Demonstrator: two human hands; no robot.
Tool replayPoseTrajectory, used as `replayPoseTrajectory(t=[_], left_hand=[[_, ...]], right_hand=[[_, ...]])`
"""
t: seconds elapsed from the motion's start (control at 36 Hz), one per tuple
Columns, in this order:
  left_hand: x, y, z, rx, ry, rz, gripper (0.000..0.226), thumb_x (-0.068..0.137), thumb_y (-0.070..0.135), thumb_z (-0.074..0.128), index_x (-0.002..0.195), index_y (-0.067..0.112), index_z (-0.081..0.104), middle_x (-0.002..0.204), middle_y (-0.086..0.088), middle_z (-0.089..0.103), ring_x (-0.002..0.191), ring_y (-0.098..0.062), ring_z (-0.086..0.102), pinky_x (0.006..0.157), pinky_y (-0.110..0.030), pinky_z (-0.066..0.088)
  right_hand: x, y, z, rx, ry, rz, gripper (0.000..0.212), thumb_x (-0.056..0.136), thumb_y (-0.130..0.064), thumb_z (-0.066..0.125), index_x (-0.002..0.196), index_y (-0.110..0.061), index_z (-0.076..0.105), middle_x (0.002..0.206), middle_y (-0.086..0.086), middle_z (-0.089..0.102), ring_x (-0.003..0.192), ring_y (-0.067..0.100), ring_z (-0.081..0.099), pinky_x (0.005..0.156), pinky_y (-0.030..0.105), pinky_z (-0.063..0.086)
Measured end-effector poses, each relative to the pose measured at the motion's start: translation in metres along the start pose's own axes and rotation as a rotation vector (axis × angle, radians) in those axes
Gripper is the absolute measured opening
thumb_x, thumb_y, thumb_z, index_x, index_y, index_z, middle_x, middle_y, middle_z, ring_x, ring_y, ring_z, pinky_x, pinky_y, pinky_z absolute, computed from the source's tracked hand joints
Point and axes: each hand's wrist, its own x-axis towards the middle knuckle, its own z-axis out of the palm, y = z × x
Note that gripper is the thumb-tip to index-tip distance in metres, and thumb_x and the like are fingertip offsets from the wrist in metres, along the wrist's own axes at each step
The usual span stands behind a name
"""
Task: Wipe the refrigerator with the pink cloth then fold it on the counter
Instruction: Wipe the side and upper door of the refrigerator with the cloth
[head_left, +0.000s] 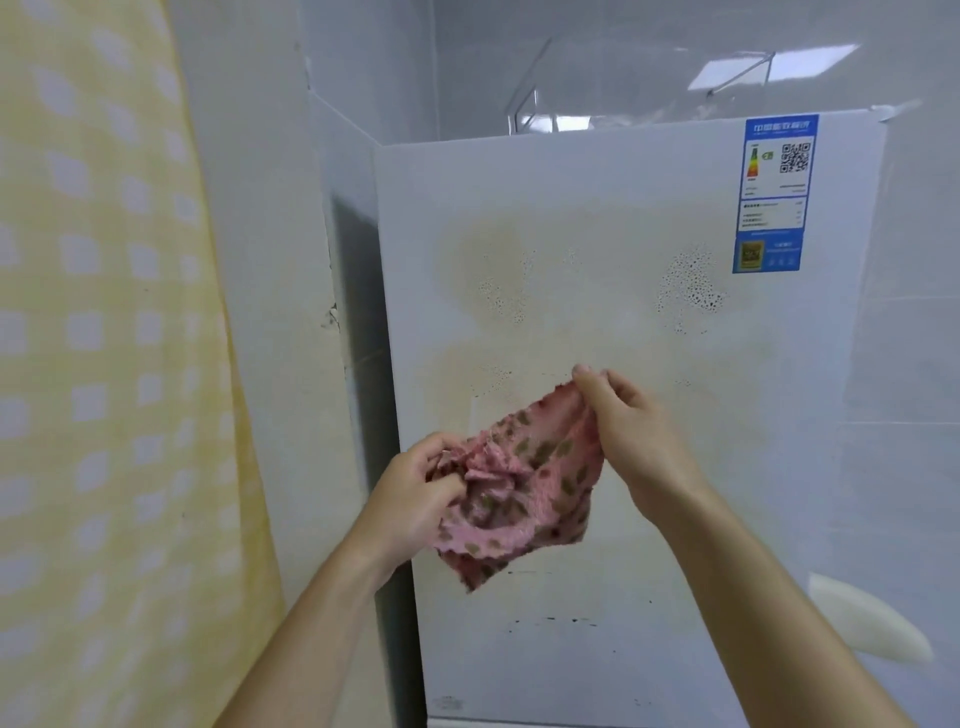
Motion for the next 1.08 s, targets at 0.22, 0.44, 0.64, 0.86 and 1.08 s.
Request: replayPoseTrajectory(t=[0.22,0.44,0.64,0.86,1.08], left_hand=[[0.001,-0.004,0.002,-0.082,-0.431,0.075,0.069,0.086,0.025,0.082,0.147,0.028,0.051,0.141,0.01,0.066,0.135,-0.005,0.058,0.113,-0.024,0.046],[0.006,-0.014,0.017,-0.058,-0.245,-0.02,0.017,0.101,0.024,0.071,0.114,0.014,0.075,0.11,-0.002,0.081,0.103,-0.021,0.078,0.099,-0.043,0.06],[0.012,-0.012,0.01,-0.337,-0.217,-0.021,0.033,0.094,0.032,0.066,0.121,0.013,0.069,0.122,-0.013,0.076,0.117,-0.032,0.072,0.11,-0.052,0.051],[0.029,0.005,0.005,-0.239,0.124,0.189,0.02,0.101,0.024,0.067,0.096,0.005,0.07,0.085,0.0,0.069,0.081,-0.013,0.067,0.074,-0.021,0.052],[0.03,0.003,0.001,-0.6,0.104,-0.197,0.035,0.093,0.034,0.076,0.116,0.007,0.077,0.111,-0.015,0.079,0.106,-0.032,0.077,0.1,-0.045,0.058]], right_hand=[[0.0,0.003,0.025,-0.074,-0.18,-0.254,0.035,0.104,-0.034,0.064,0.081,-0.014,0.047,0.055,-0.021,0.042,0.054,0.001,0.042,0.056,0.014,0.038],[0.014,-0.002,0.017,0.099,-0.198,-0.275,0.036,0.085,-0.047,0.071,0.091,-0.012,0.066,0.07,-0.009,0.053,0.064,0.009,0.045,0.056,0.022,0.038],[0.019,0.009,0.004,0.046,-0.091,-0.18,0.044,0.093,-0.052,0.066,0.093,-0.008,0.065,0.068,-0.006,0.054,0.063,0.009,0.05,0.057,0.024,0.041],[-0.01,0.05,0.006,-0.119,-0.6,0.109,0.08,0.069,-0.059,0.092,0.133,-0.027,0.058,0.117,-0.003,0.075,0.108,0.006,0.071,0.092,0.031,0.057],[-0.025,0.084,0.026,0.226,-0.631,0.206,0.008,0.083,-0.016,0.073,0.076,-0.013,0.07,0.073,0.012,0.064,0.068,0.021,0.061,0.068,0.032,0.055]])
